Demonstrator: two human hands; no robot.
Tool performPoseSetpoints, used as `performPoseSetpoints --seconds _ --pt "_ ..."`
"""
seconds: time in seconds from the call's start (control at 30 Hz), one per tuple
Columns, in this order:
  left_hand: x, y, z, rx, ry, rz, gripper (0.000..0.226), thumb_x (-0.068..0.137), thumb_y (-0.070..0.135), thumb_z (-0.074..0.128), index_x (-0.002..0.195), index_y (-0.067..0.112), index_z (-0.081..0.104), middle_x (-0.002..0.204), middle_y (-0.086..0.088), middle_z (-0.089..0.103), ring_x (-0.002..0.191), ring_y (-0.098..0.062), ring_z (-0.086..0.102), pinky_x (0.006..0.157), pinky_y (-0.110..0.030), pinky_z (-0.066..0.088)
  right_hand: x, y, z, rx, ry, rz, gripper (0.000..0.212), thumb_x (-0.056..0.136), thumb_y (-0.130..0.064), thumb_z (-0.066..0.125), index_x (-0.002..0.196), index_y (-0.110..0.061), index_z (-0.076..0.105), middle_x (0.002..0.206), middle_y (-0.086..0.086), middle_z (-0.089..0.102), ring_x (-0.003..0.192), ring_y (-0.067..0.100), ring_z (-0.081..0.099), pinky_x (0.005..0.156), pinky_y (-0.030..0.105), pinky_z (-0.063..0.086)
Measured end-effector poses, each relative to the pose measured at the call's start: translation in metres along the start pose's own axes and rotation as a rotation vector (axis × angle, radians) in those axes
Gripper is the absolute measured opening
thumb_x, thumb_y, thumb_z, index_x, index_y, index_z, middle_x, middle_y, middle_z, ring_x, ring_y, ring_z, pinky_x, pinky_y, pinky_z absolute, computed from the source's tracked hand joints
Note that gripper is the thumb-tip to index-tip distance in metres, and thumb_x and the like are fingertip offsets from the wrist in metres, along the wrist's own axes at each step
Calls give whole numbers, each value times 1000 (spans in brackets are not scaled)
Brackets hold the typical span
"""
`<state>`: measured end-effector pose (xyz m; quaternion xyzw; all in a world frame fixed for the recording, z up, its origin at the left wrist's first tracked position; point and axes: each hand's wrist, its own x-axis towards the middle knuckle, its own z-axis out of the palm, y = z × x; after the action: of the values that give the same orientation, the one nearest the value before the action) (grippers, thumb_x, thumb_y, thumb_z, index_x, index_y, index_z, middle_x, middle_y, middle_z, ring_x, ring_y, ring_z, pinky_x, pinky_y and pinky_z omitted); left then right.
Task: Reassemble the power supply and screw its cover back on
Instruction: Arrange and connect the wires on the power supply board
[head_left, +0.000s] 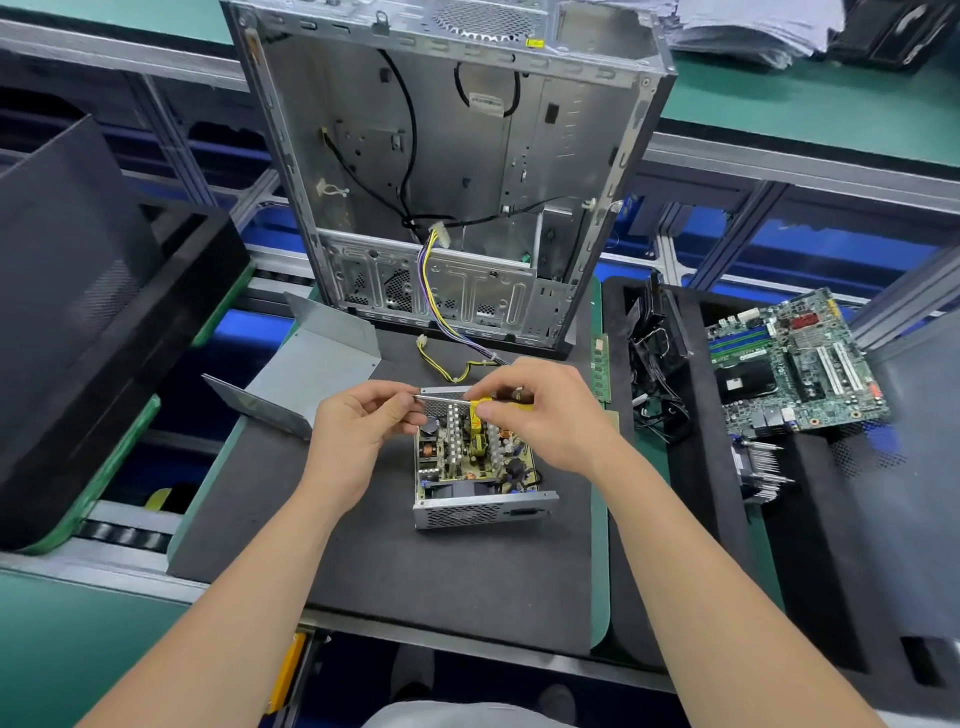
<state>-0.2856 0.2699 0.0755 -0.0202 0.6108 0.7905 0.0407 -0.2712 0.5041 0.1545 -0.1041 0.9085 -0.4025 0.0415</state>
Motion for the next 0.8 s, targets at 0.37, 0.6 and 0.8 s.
performPoseSetpoints --seconds 0.37,0.6,0.8 --pt "-7 1 -9 235 23 1 18 94 -6 66 91 8 76 78 -13 77 70 -19 74 66 -21 59 5 -12 1 -228 -40 -47 19 90 -34 79 108 -41 79 97 -16 57 98 9 56 87 43 52" --pt "-9 3 -12 439 58 57 28 90 5 76 83 32 80 76 0 78 69 -15 74 67 -16 57 8 -11 5 -253 -66 -57 19 91 -35 79 109 -39 79 92 -21 55 101 11 56 88 42 52" --pt "-10 2 -14 452 47 55 32 90 7 76 84 38 79 75 0 78 66 -12 73 68 -14 55 9 -6 6 -207 -55 -42 16 92 -35 77 107 -36 81 86 -23 56 91 4 54 79 26 40"
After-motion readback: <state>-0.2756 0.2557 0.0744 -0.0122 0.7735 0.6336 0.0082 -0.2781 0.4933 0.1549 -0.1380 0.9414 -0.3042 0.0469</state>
